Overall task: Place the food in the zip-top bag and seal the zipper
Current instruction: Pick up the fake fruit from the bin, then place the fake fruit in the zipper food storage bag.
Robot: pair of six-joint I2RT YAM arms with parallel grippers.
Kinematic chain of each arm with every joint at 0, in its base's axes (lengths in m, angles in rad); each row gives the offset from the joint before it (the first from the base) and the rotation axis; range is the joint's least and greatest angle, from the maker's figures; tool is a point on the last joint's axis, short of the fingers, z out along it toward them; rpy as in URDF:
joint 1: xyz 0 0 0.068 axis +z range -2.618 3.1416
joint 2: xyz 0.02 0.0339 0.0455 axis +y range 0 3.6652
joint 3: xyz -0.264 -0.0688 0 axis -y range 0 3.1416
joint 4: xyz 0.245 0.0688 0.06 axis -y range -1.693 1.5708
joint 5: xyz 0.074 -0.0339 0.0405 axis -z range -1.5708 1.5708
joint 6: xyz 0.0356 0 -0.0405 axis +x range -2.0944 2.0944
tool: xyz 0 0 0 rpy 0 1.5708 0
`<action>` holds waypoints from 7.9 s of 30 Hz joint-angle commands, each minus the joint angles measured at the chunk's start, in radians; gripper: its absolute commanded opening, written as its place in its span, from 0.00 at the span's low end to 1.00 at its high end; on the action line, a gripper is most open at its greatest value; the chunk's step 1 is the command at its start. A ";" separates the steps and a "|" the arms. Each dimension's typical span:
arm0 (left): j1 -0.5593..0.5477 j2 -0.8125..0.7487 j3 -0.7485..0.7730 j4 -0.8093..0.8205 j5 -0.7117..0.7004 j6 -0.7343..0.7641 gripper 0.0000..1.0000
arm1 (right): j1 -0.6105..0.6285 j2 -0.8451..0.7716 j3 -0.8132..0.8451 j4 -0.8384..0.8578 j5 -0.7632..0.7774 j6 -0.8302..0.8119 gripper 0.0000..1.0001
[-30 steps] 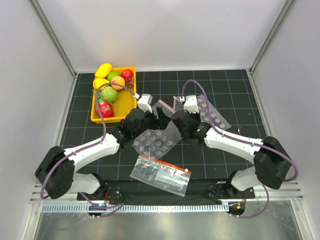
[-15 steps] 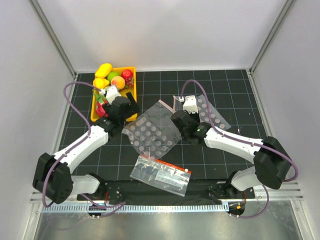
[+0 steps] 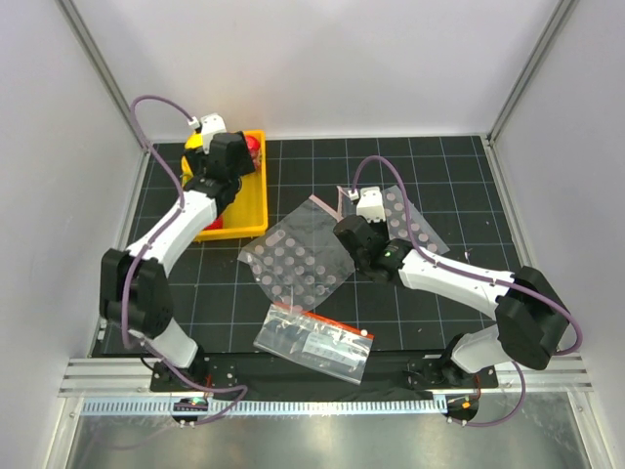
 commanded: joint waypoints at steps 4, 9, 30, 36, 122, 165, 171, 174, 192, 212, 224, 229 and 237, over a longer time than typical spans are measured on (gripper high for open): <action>0.082 0.160 0.155 0.089 0.114 0.101 1.00 | -0.002 -0.017 0.044 0.028 -0.002 0.014 0.01; 0.126 0.321 0.309 0.122 0.200 0.140 1.00 | -0.002 -0.022 0.046 0.028 -0.036 0.020 0.01; 0.157 0.695 0.611 -0.099 0.203 0.109 0.97 | -0.002 -0.039 0.045 0.029 -0.077 0.025 0.01; 0.160 0.662 0.574 -0.130 0.249 0.072 0.57 | -0.002 -0.049 0.041 0.026 -0.073 0.025 0.01; -0.441 -0.254 -0.503 0.405 0.435 -0.198 0.06 | 0.164 -0.086 -0.002 0.174 -0.241 -0.064 0.01; -0.464 -0.430 -0.674 0.691 0.382 -0.335 0.01 | 0.107 -0.240 -0.086 0.243 -0.496 0.040 0.01; -0.464 -0.354 -0.615 0.643 0.399 -0.365 0.06 | 0.089 -0.273 -0.112 0.261 -0.556 0.041 0.01; -0.466 -0.312 -0.555 0.570 0.408 -0.356 0.11 | 0.087 -0.275 -0.110 0.261 -0.558 0.038 0.01; -0.477 -0.196 -0.403 0.324 0.378 -0.301 0.53 | 0.083 -0.266 -0.090 0.223 -0.505 0.034 0.01; -0.480 -0.251 -0.406 0.313 0.435 -0.315 1.00 | 0.003 -0.241 -0.113 0.261 -0.697 0.094 0.01; -0.481 -0.312 -0.409 0.269 0.390 -0.306 1.00 | 0.003 -0.211 -0.089 0.230 -0.673 0.106 0.01; -0.481 -0.315 -0.394 0.229 0.366 -0.298 1.00 | -0.008 -0.210 -0.084 0.217 -0.673 0.111 0.01; -0.481 -0.344 -0.381 0.195 0.347 -0.274 1.00 | -0.039 -0.206 -0.089 0.223 -0.725 0.126 0.01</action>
